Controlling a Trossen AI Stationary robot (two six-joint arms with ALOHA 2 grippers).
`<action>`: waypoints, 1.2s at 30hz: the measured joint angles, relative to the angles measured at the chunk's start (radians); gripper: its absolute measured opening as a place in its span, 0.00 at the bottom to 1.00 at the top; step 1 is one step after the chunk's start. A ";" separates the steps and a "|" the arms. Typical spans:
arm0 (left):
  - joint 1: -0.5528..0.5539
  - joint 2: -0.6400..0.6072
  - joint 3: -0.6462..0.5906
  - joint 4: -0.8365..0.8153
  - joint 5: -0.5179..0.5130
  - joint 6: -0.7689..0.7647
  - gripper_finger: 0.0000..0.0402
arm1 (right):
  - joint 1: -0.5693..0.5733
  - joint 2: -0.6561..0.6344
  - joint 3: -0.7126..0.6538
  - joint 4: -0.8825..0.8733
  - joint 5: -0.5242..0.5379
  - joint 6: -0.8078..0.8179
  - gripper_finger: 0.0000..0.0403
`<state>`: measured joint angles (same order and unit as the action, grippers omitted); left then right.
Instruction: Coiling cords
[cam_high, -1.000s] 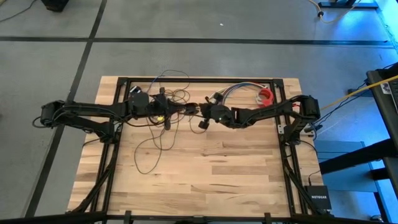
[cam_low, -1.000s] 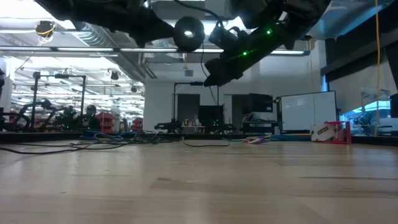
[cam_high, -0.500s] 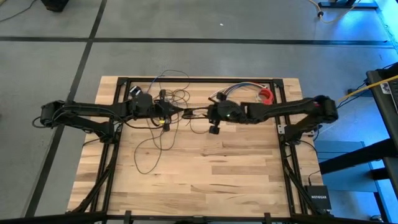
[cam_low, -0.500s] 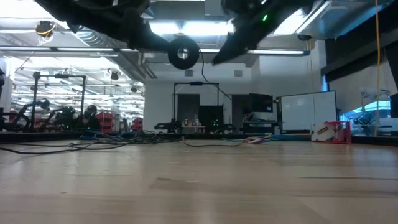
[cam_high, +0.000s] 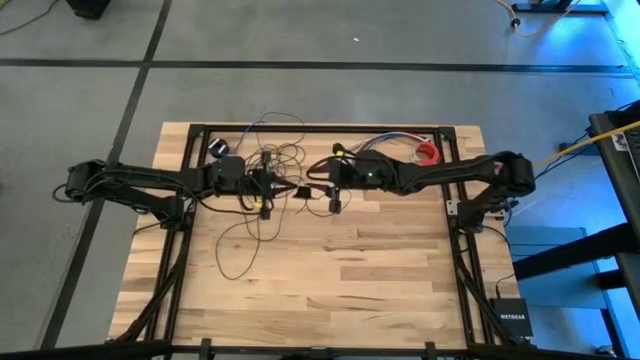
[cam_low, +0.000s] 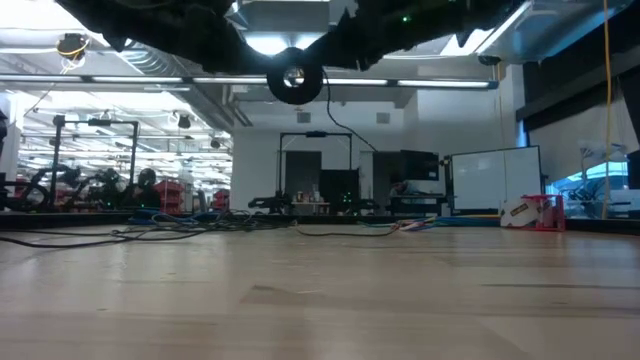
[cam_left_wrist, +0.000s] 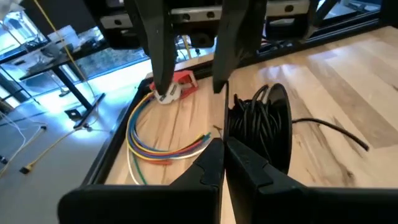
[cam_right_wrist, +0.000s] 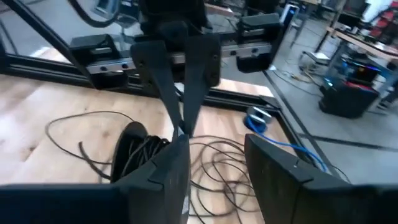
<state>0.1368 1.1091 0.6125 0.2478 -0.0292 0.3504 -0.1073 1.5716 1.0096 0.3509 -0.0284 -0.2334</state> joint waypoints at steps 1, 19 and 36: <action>0.000 0.000 0.000 -0.001 0.000 0.000 0.01 | 0.002 0.008 0.000 0.012 -0.005 0.000 0.40; 0.000 0.000 0.000 -0.003 -0.007 -0.010 0.01 | 0.002 0.007 0.030 0.015 -0.044 -0.028 0.40; 0.000 0.001 0.000 0.024 -0.003 -0.010 0.01 | 0.002 0.018 0.029 -0.087 -0.017 -0.052 0.21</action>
<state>0.1371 1.1099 0.6125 0.2718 -0.0323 0.3405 -0.1055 1.5898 1.0386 0.2635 -0.0452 -0.2854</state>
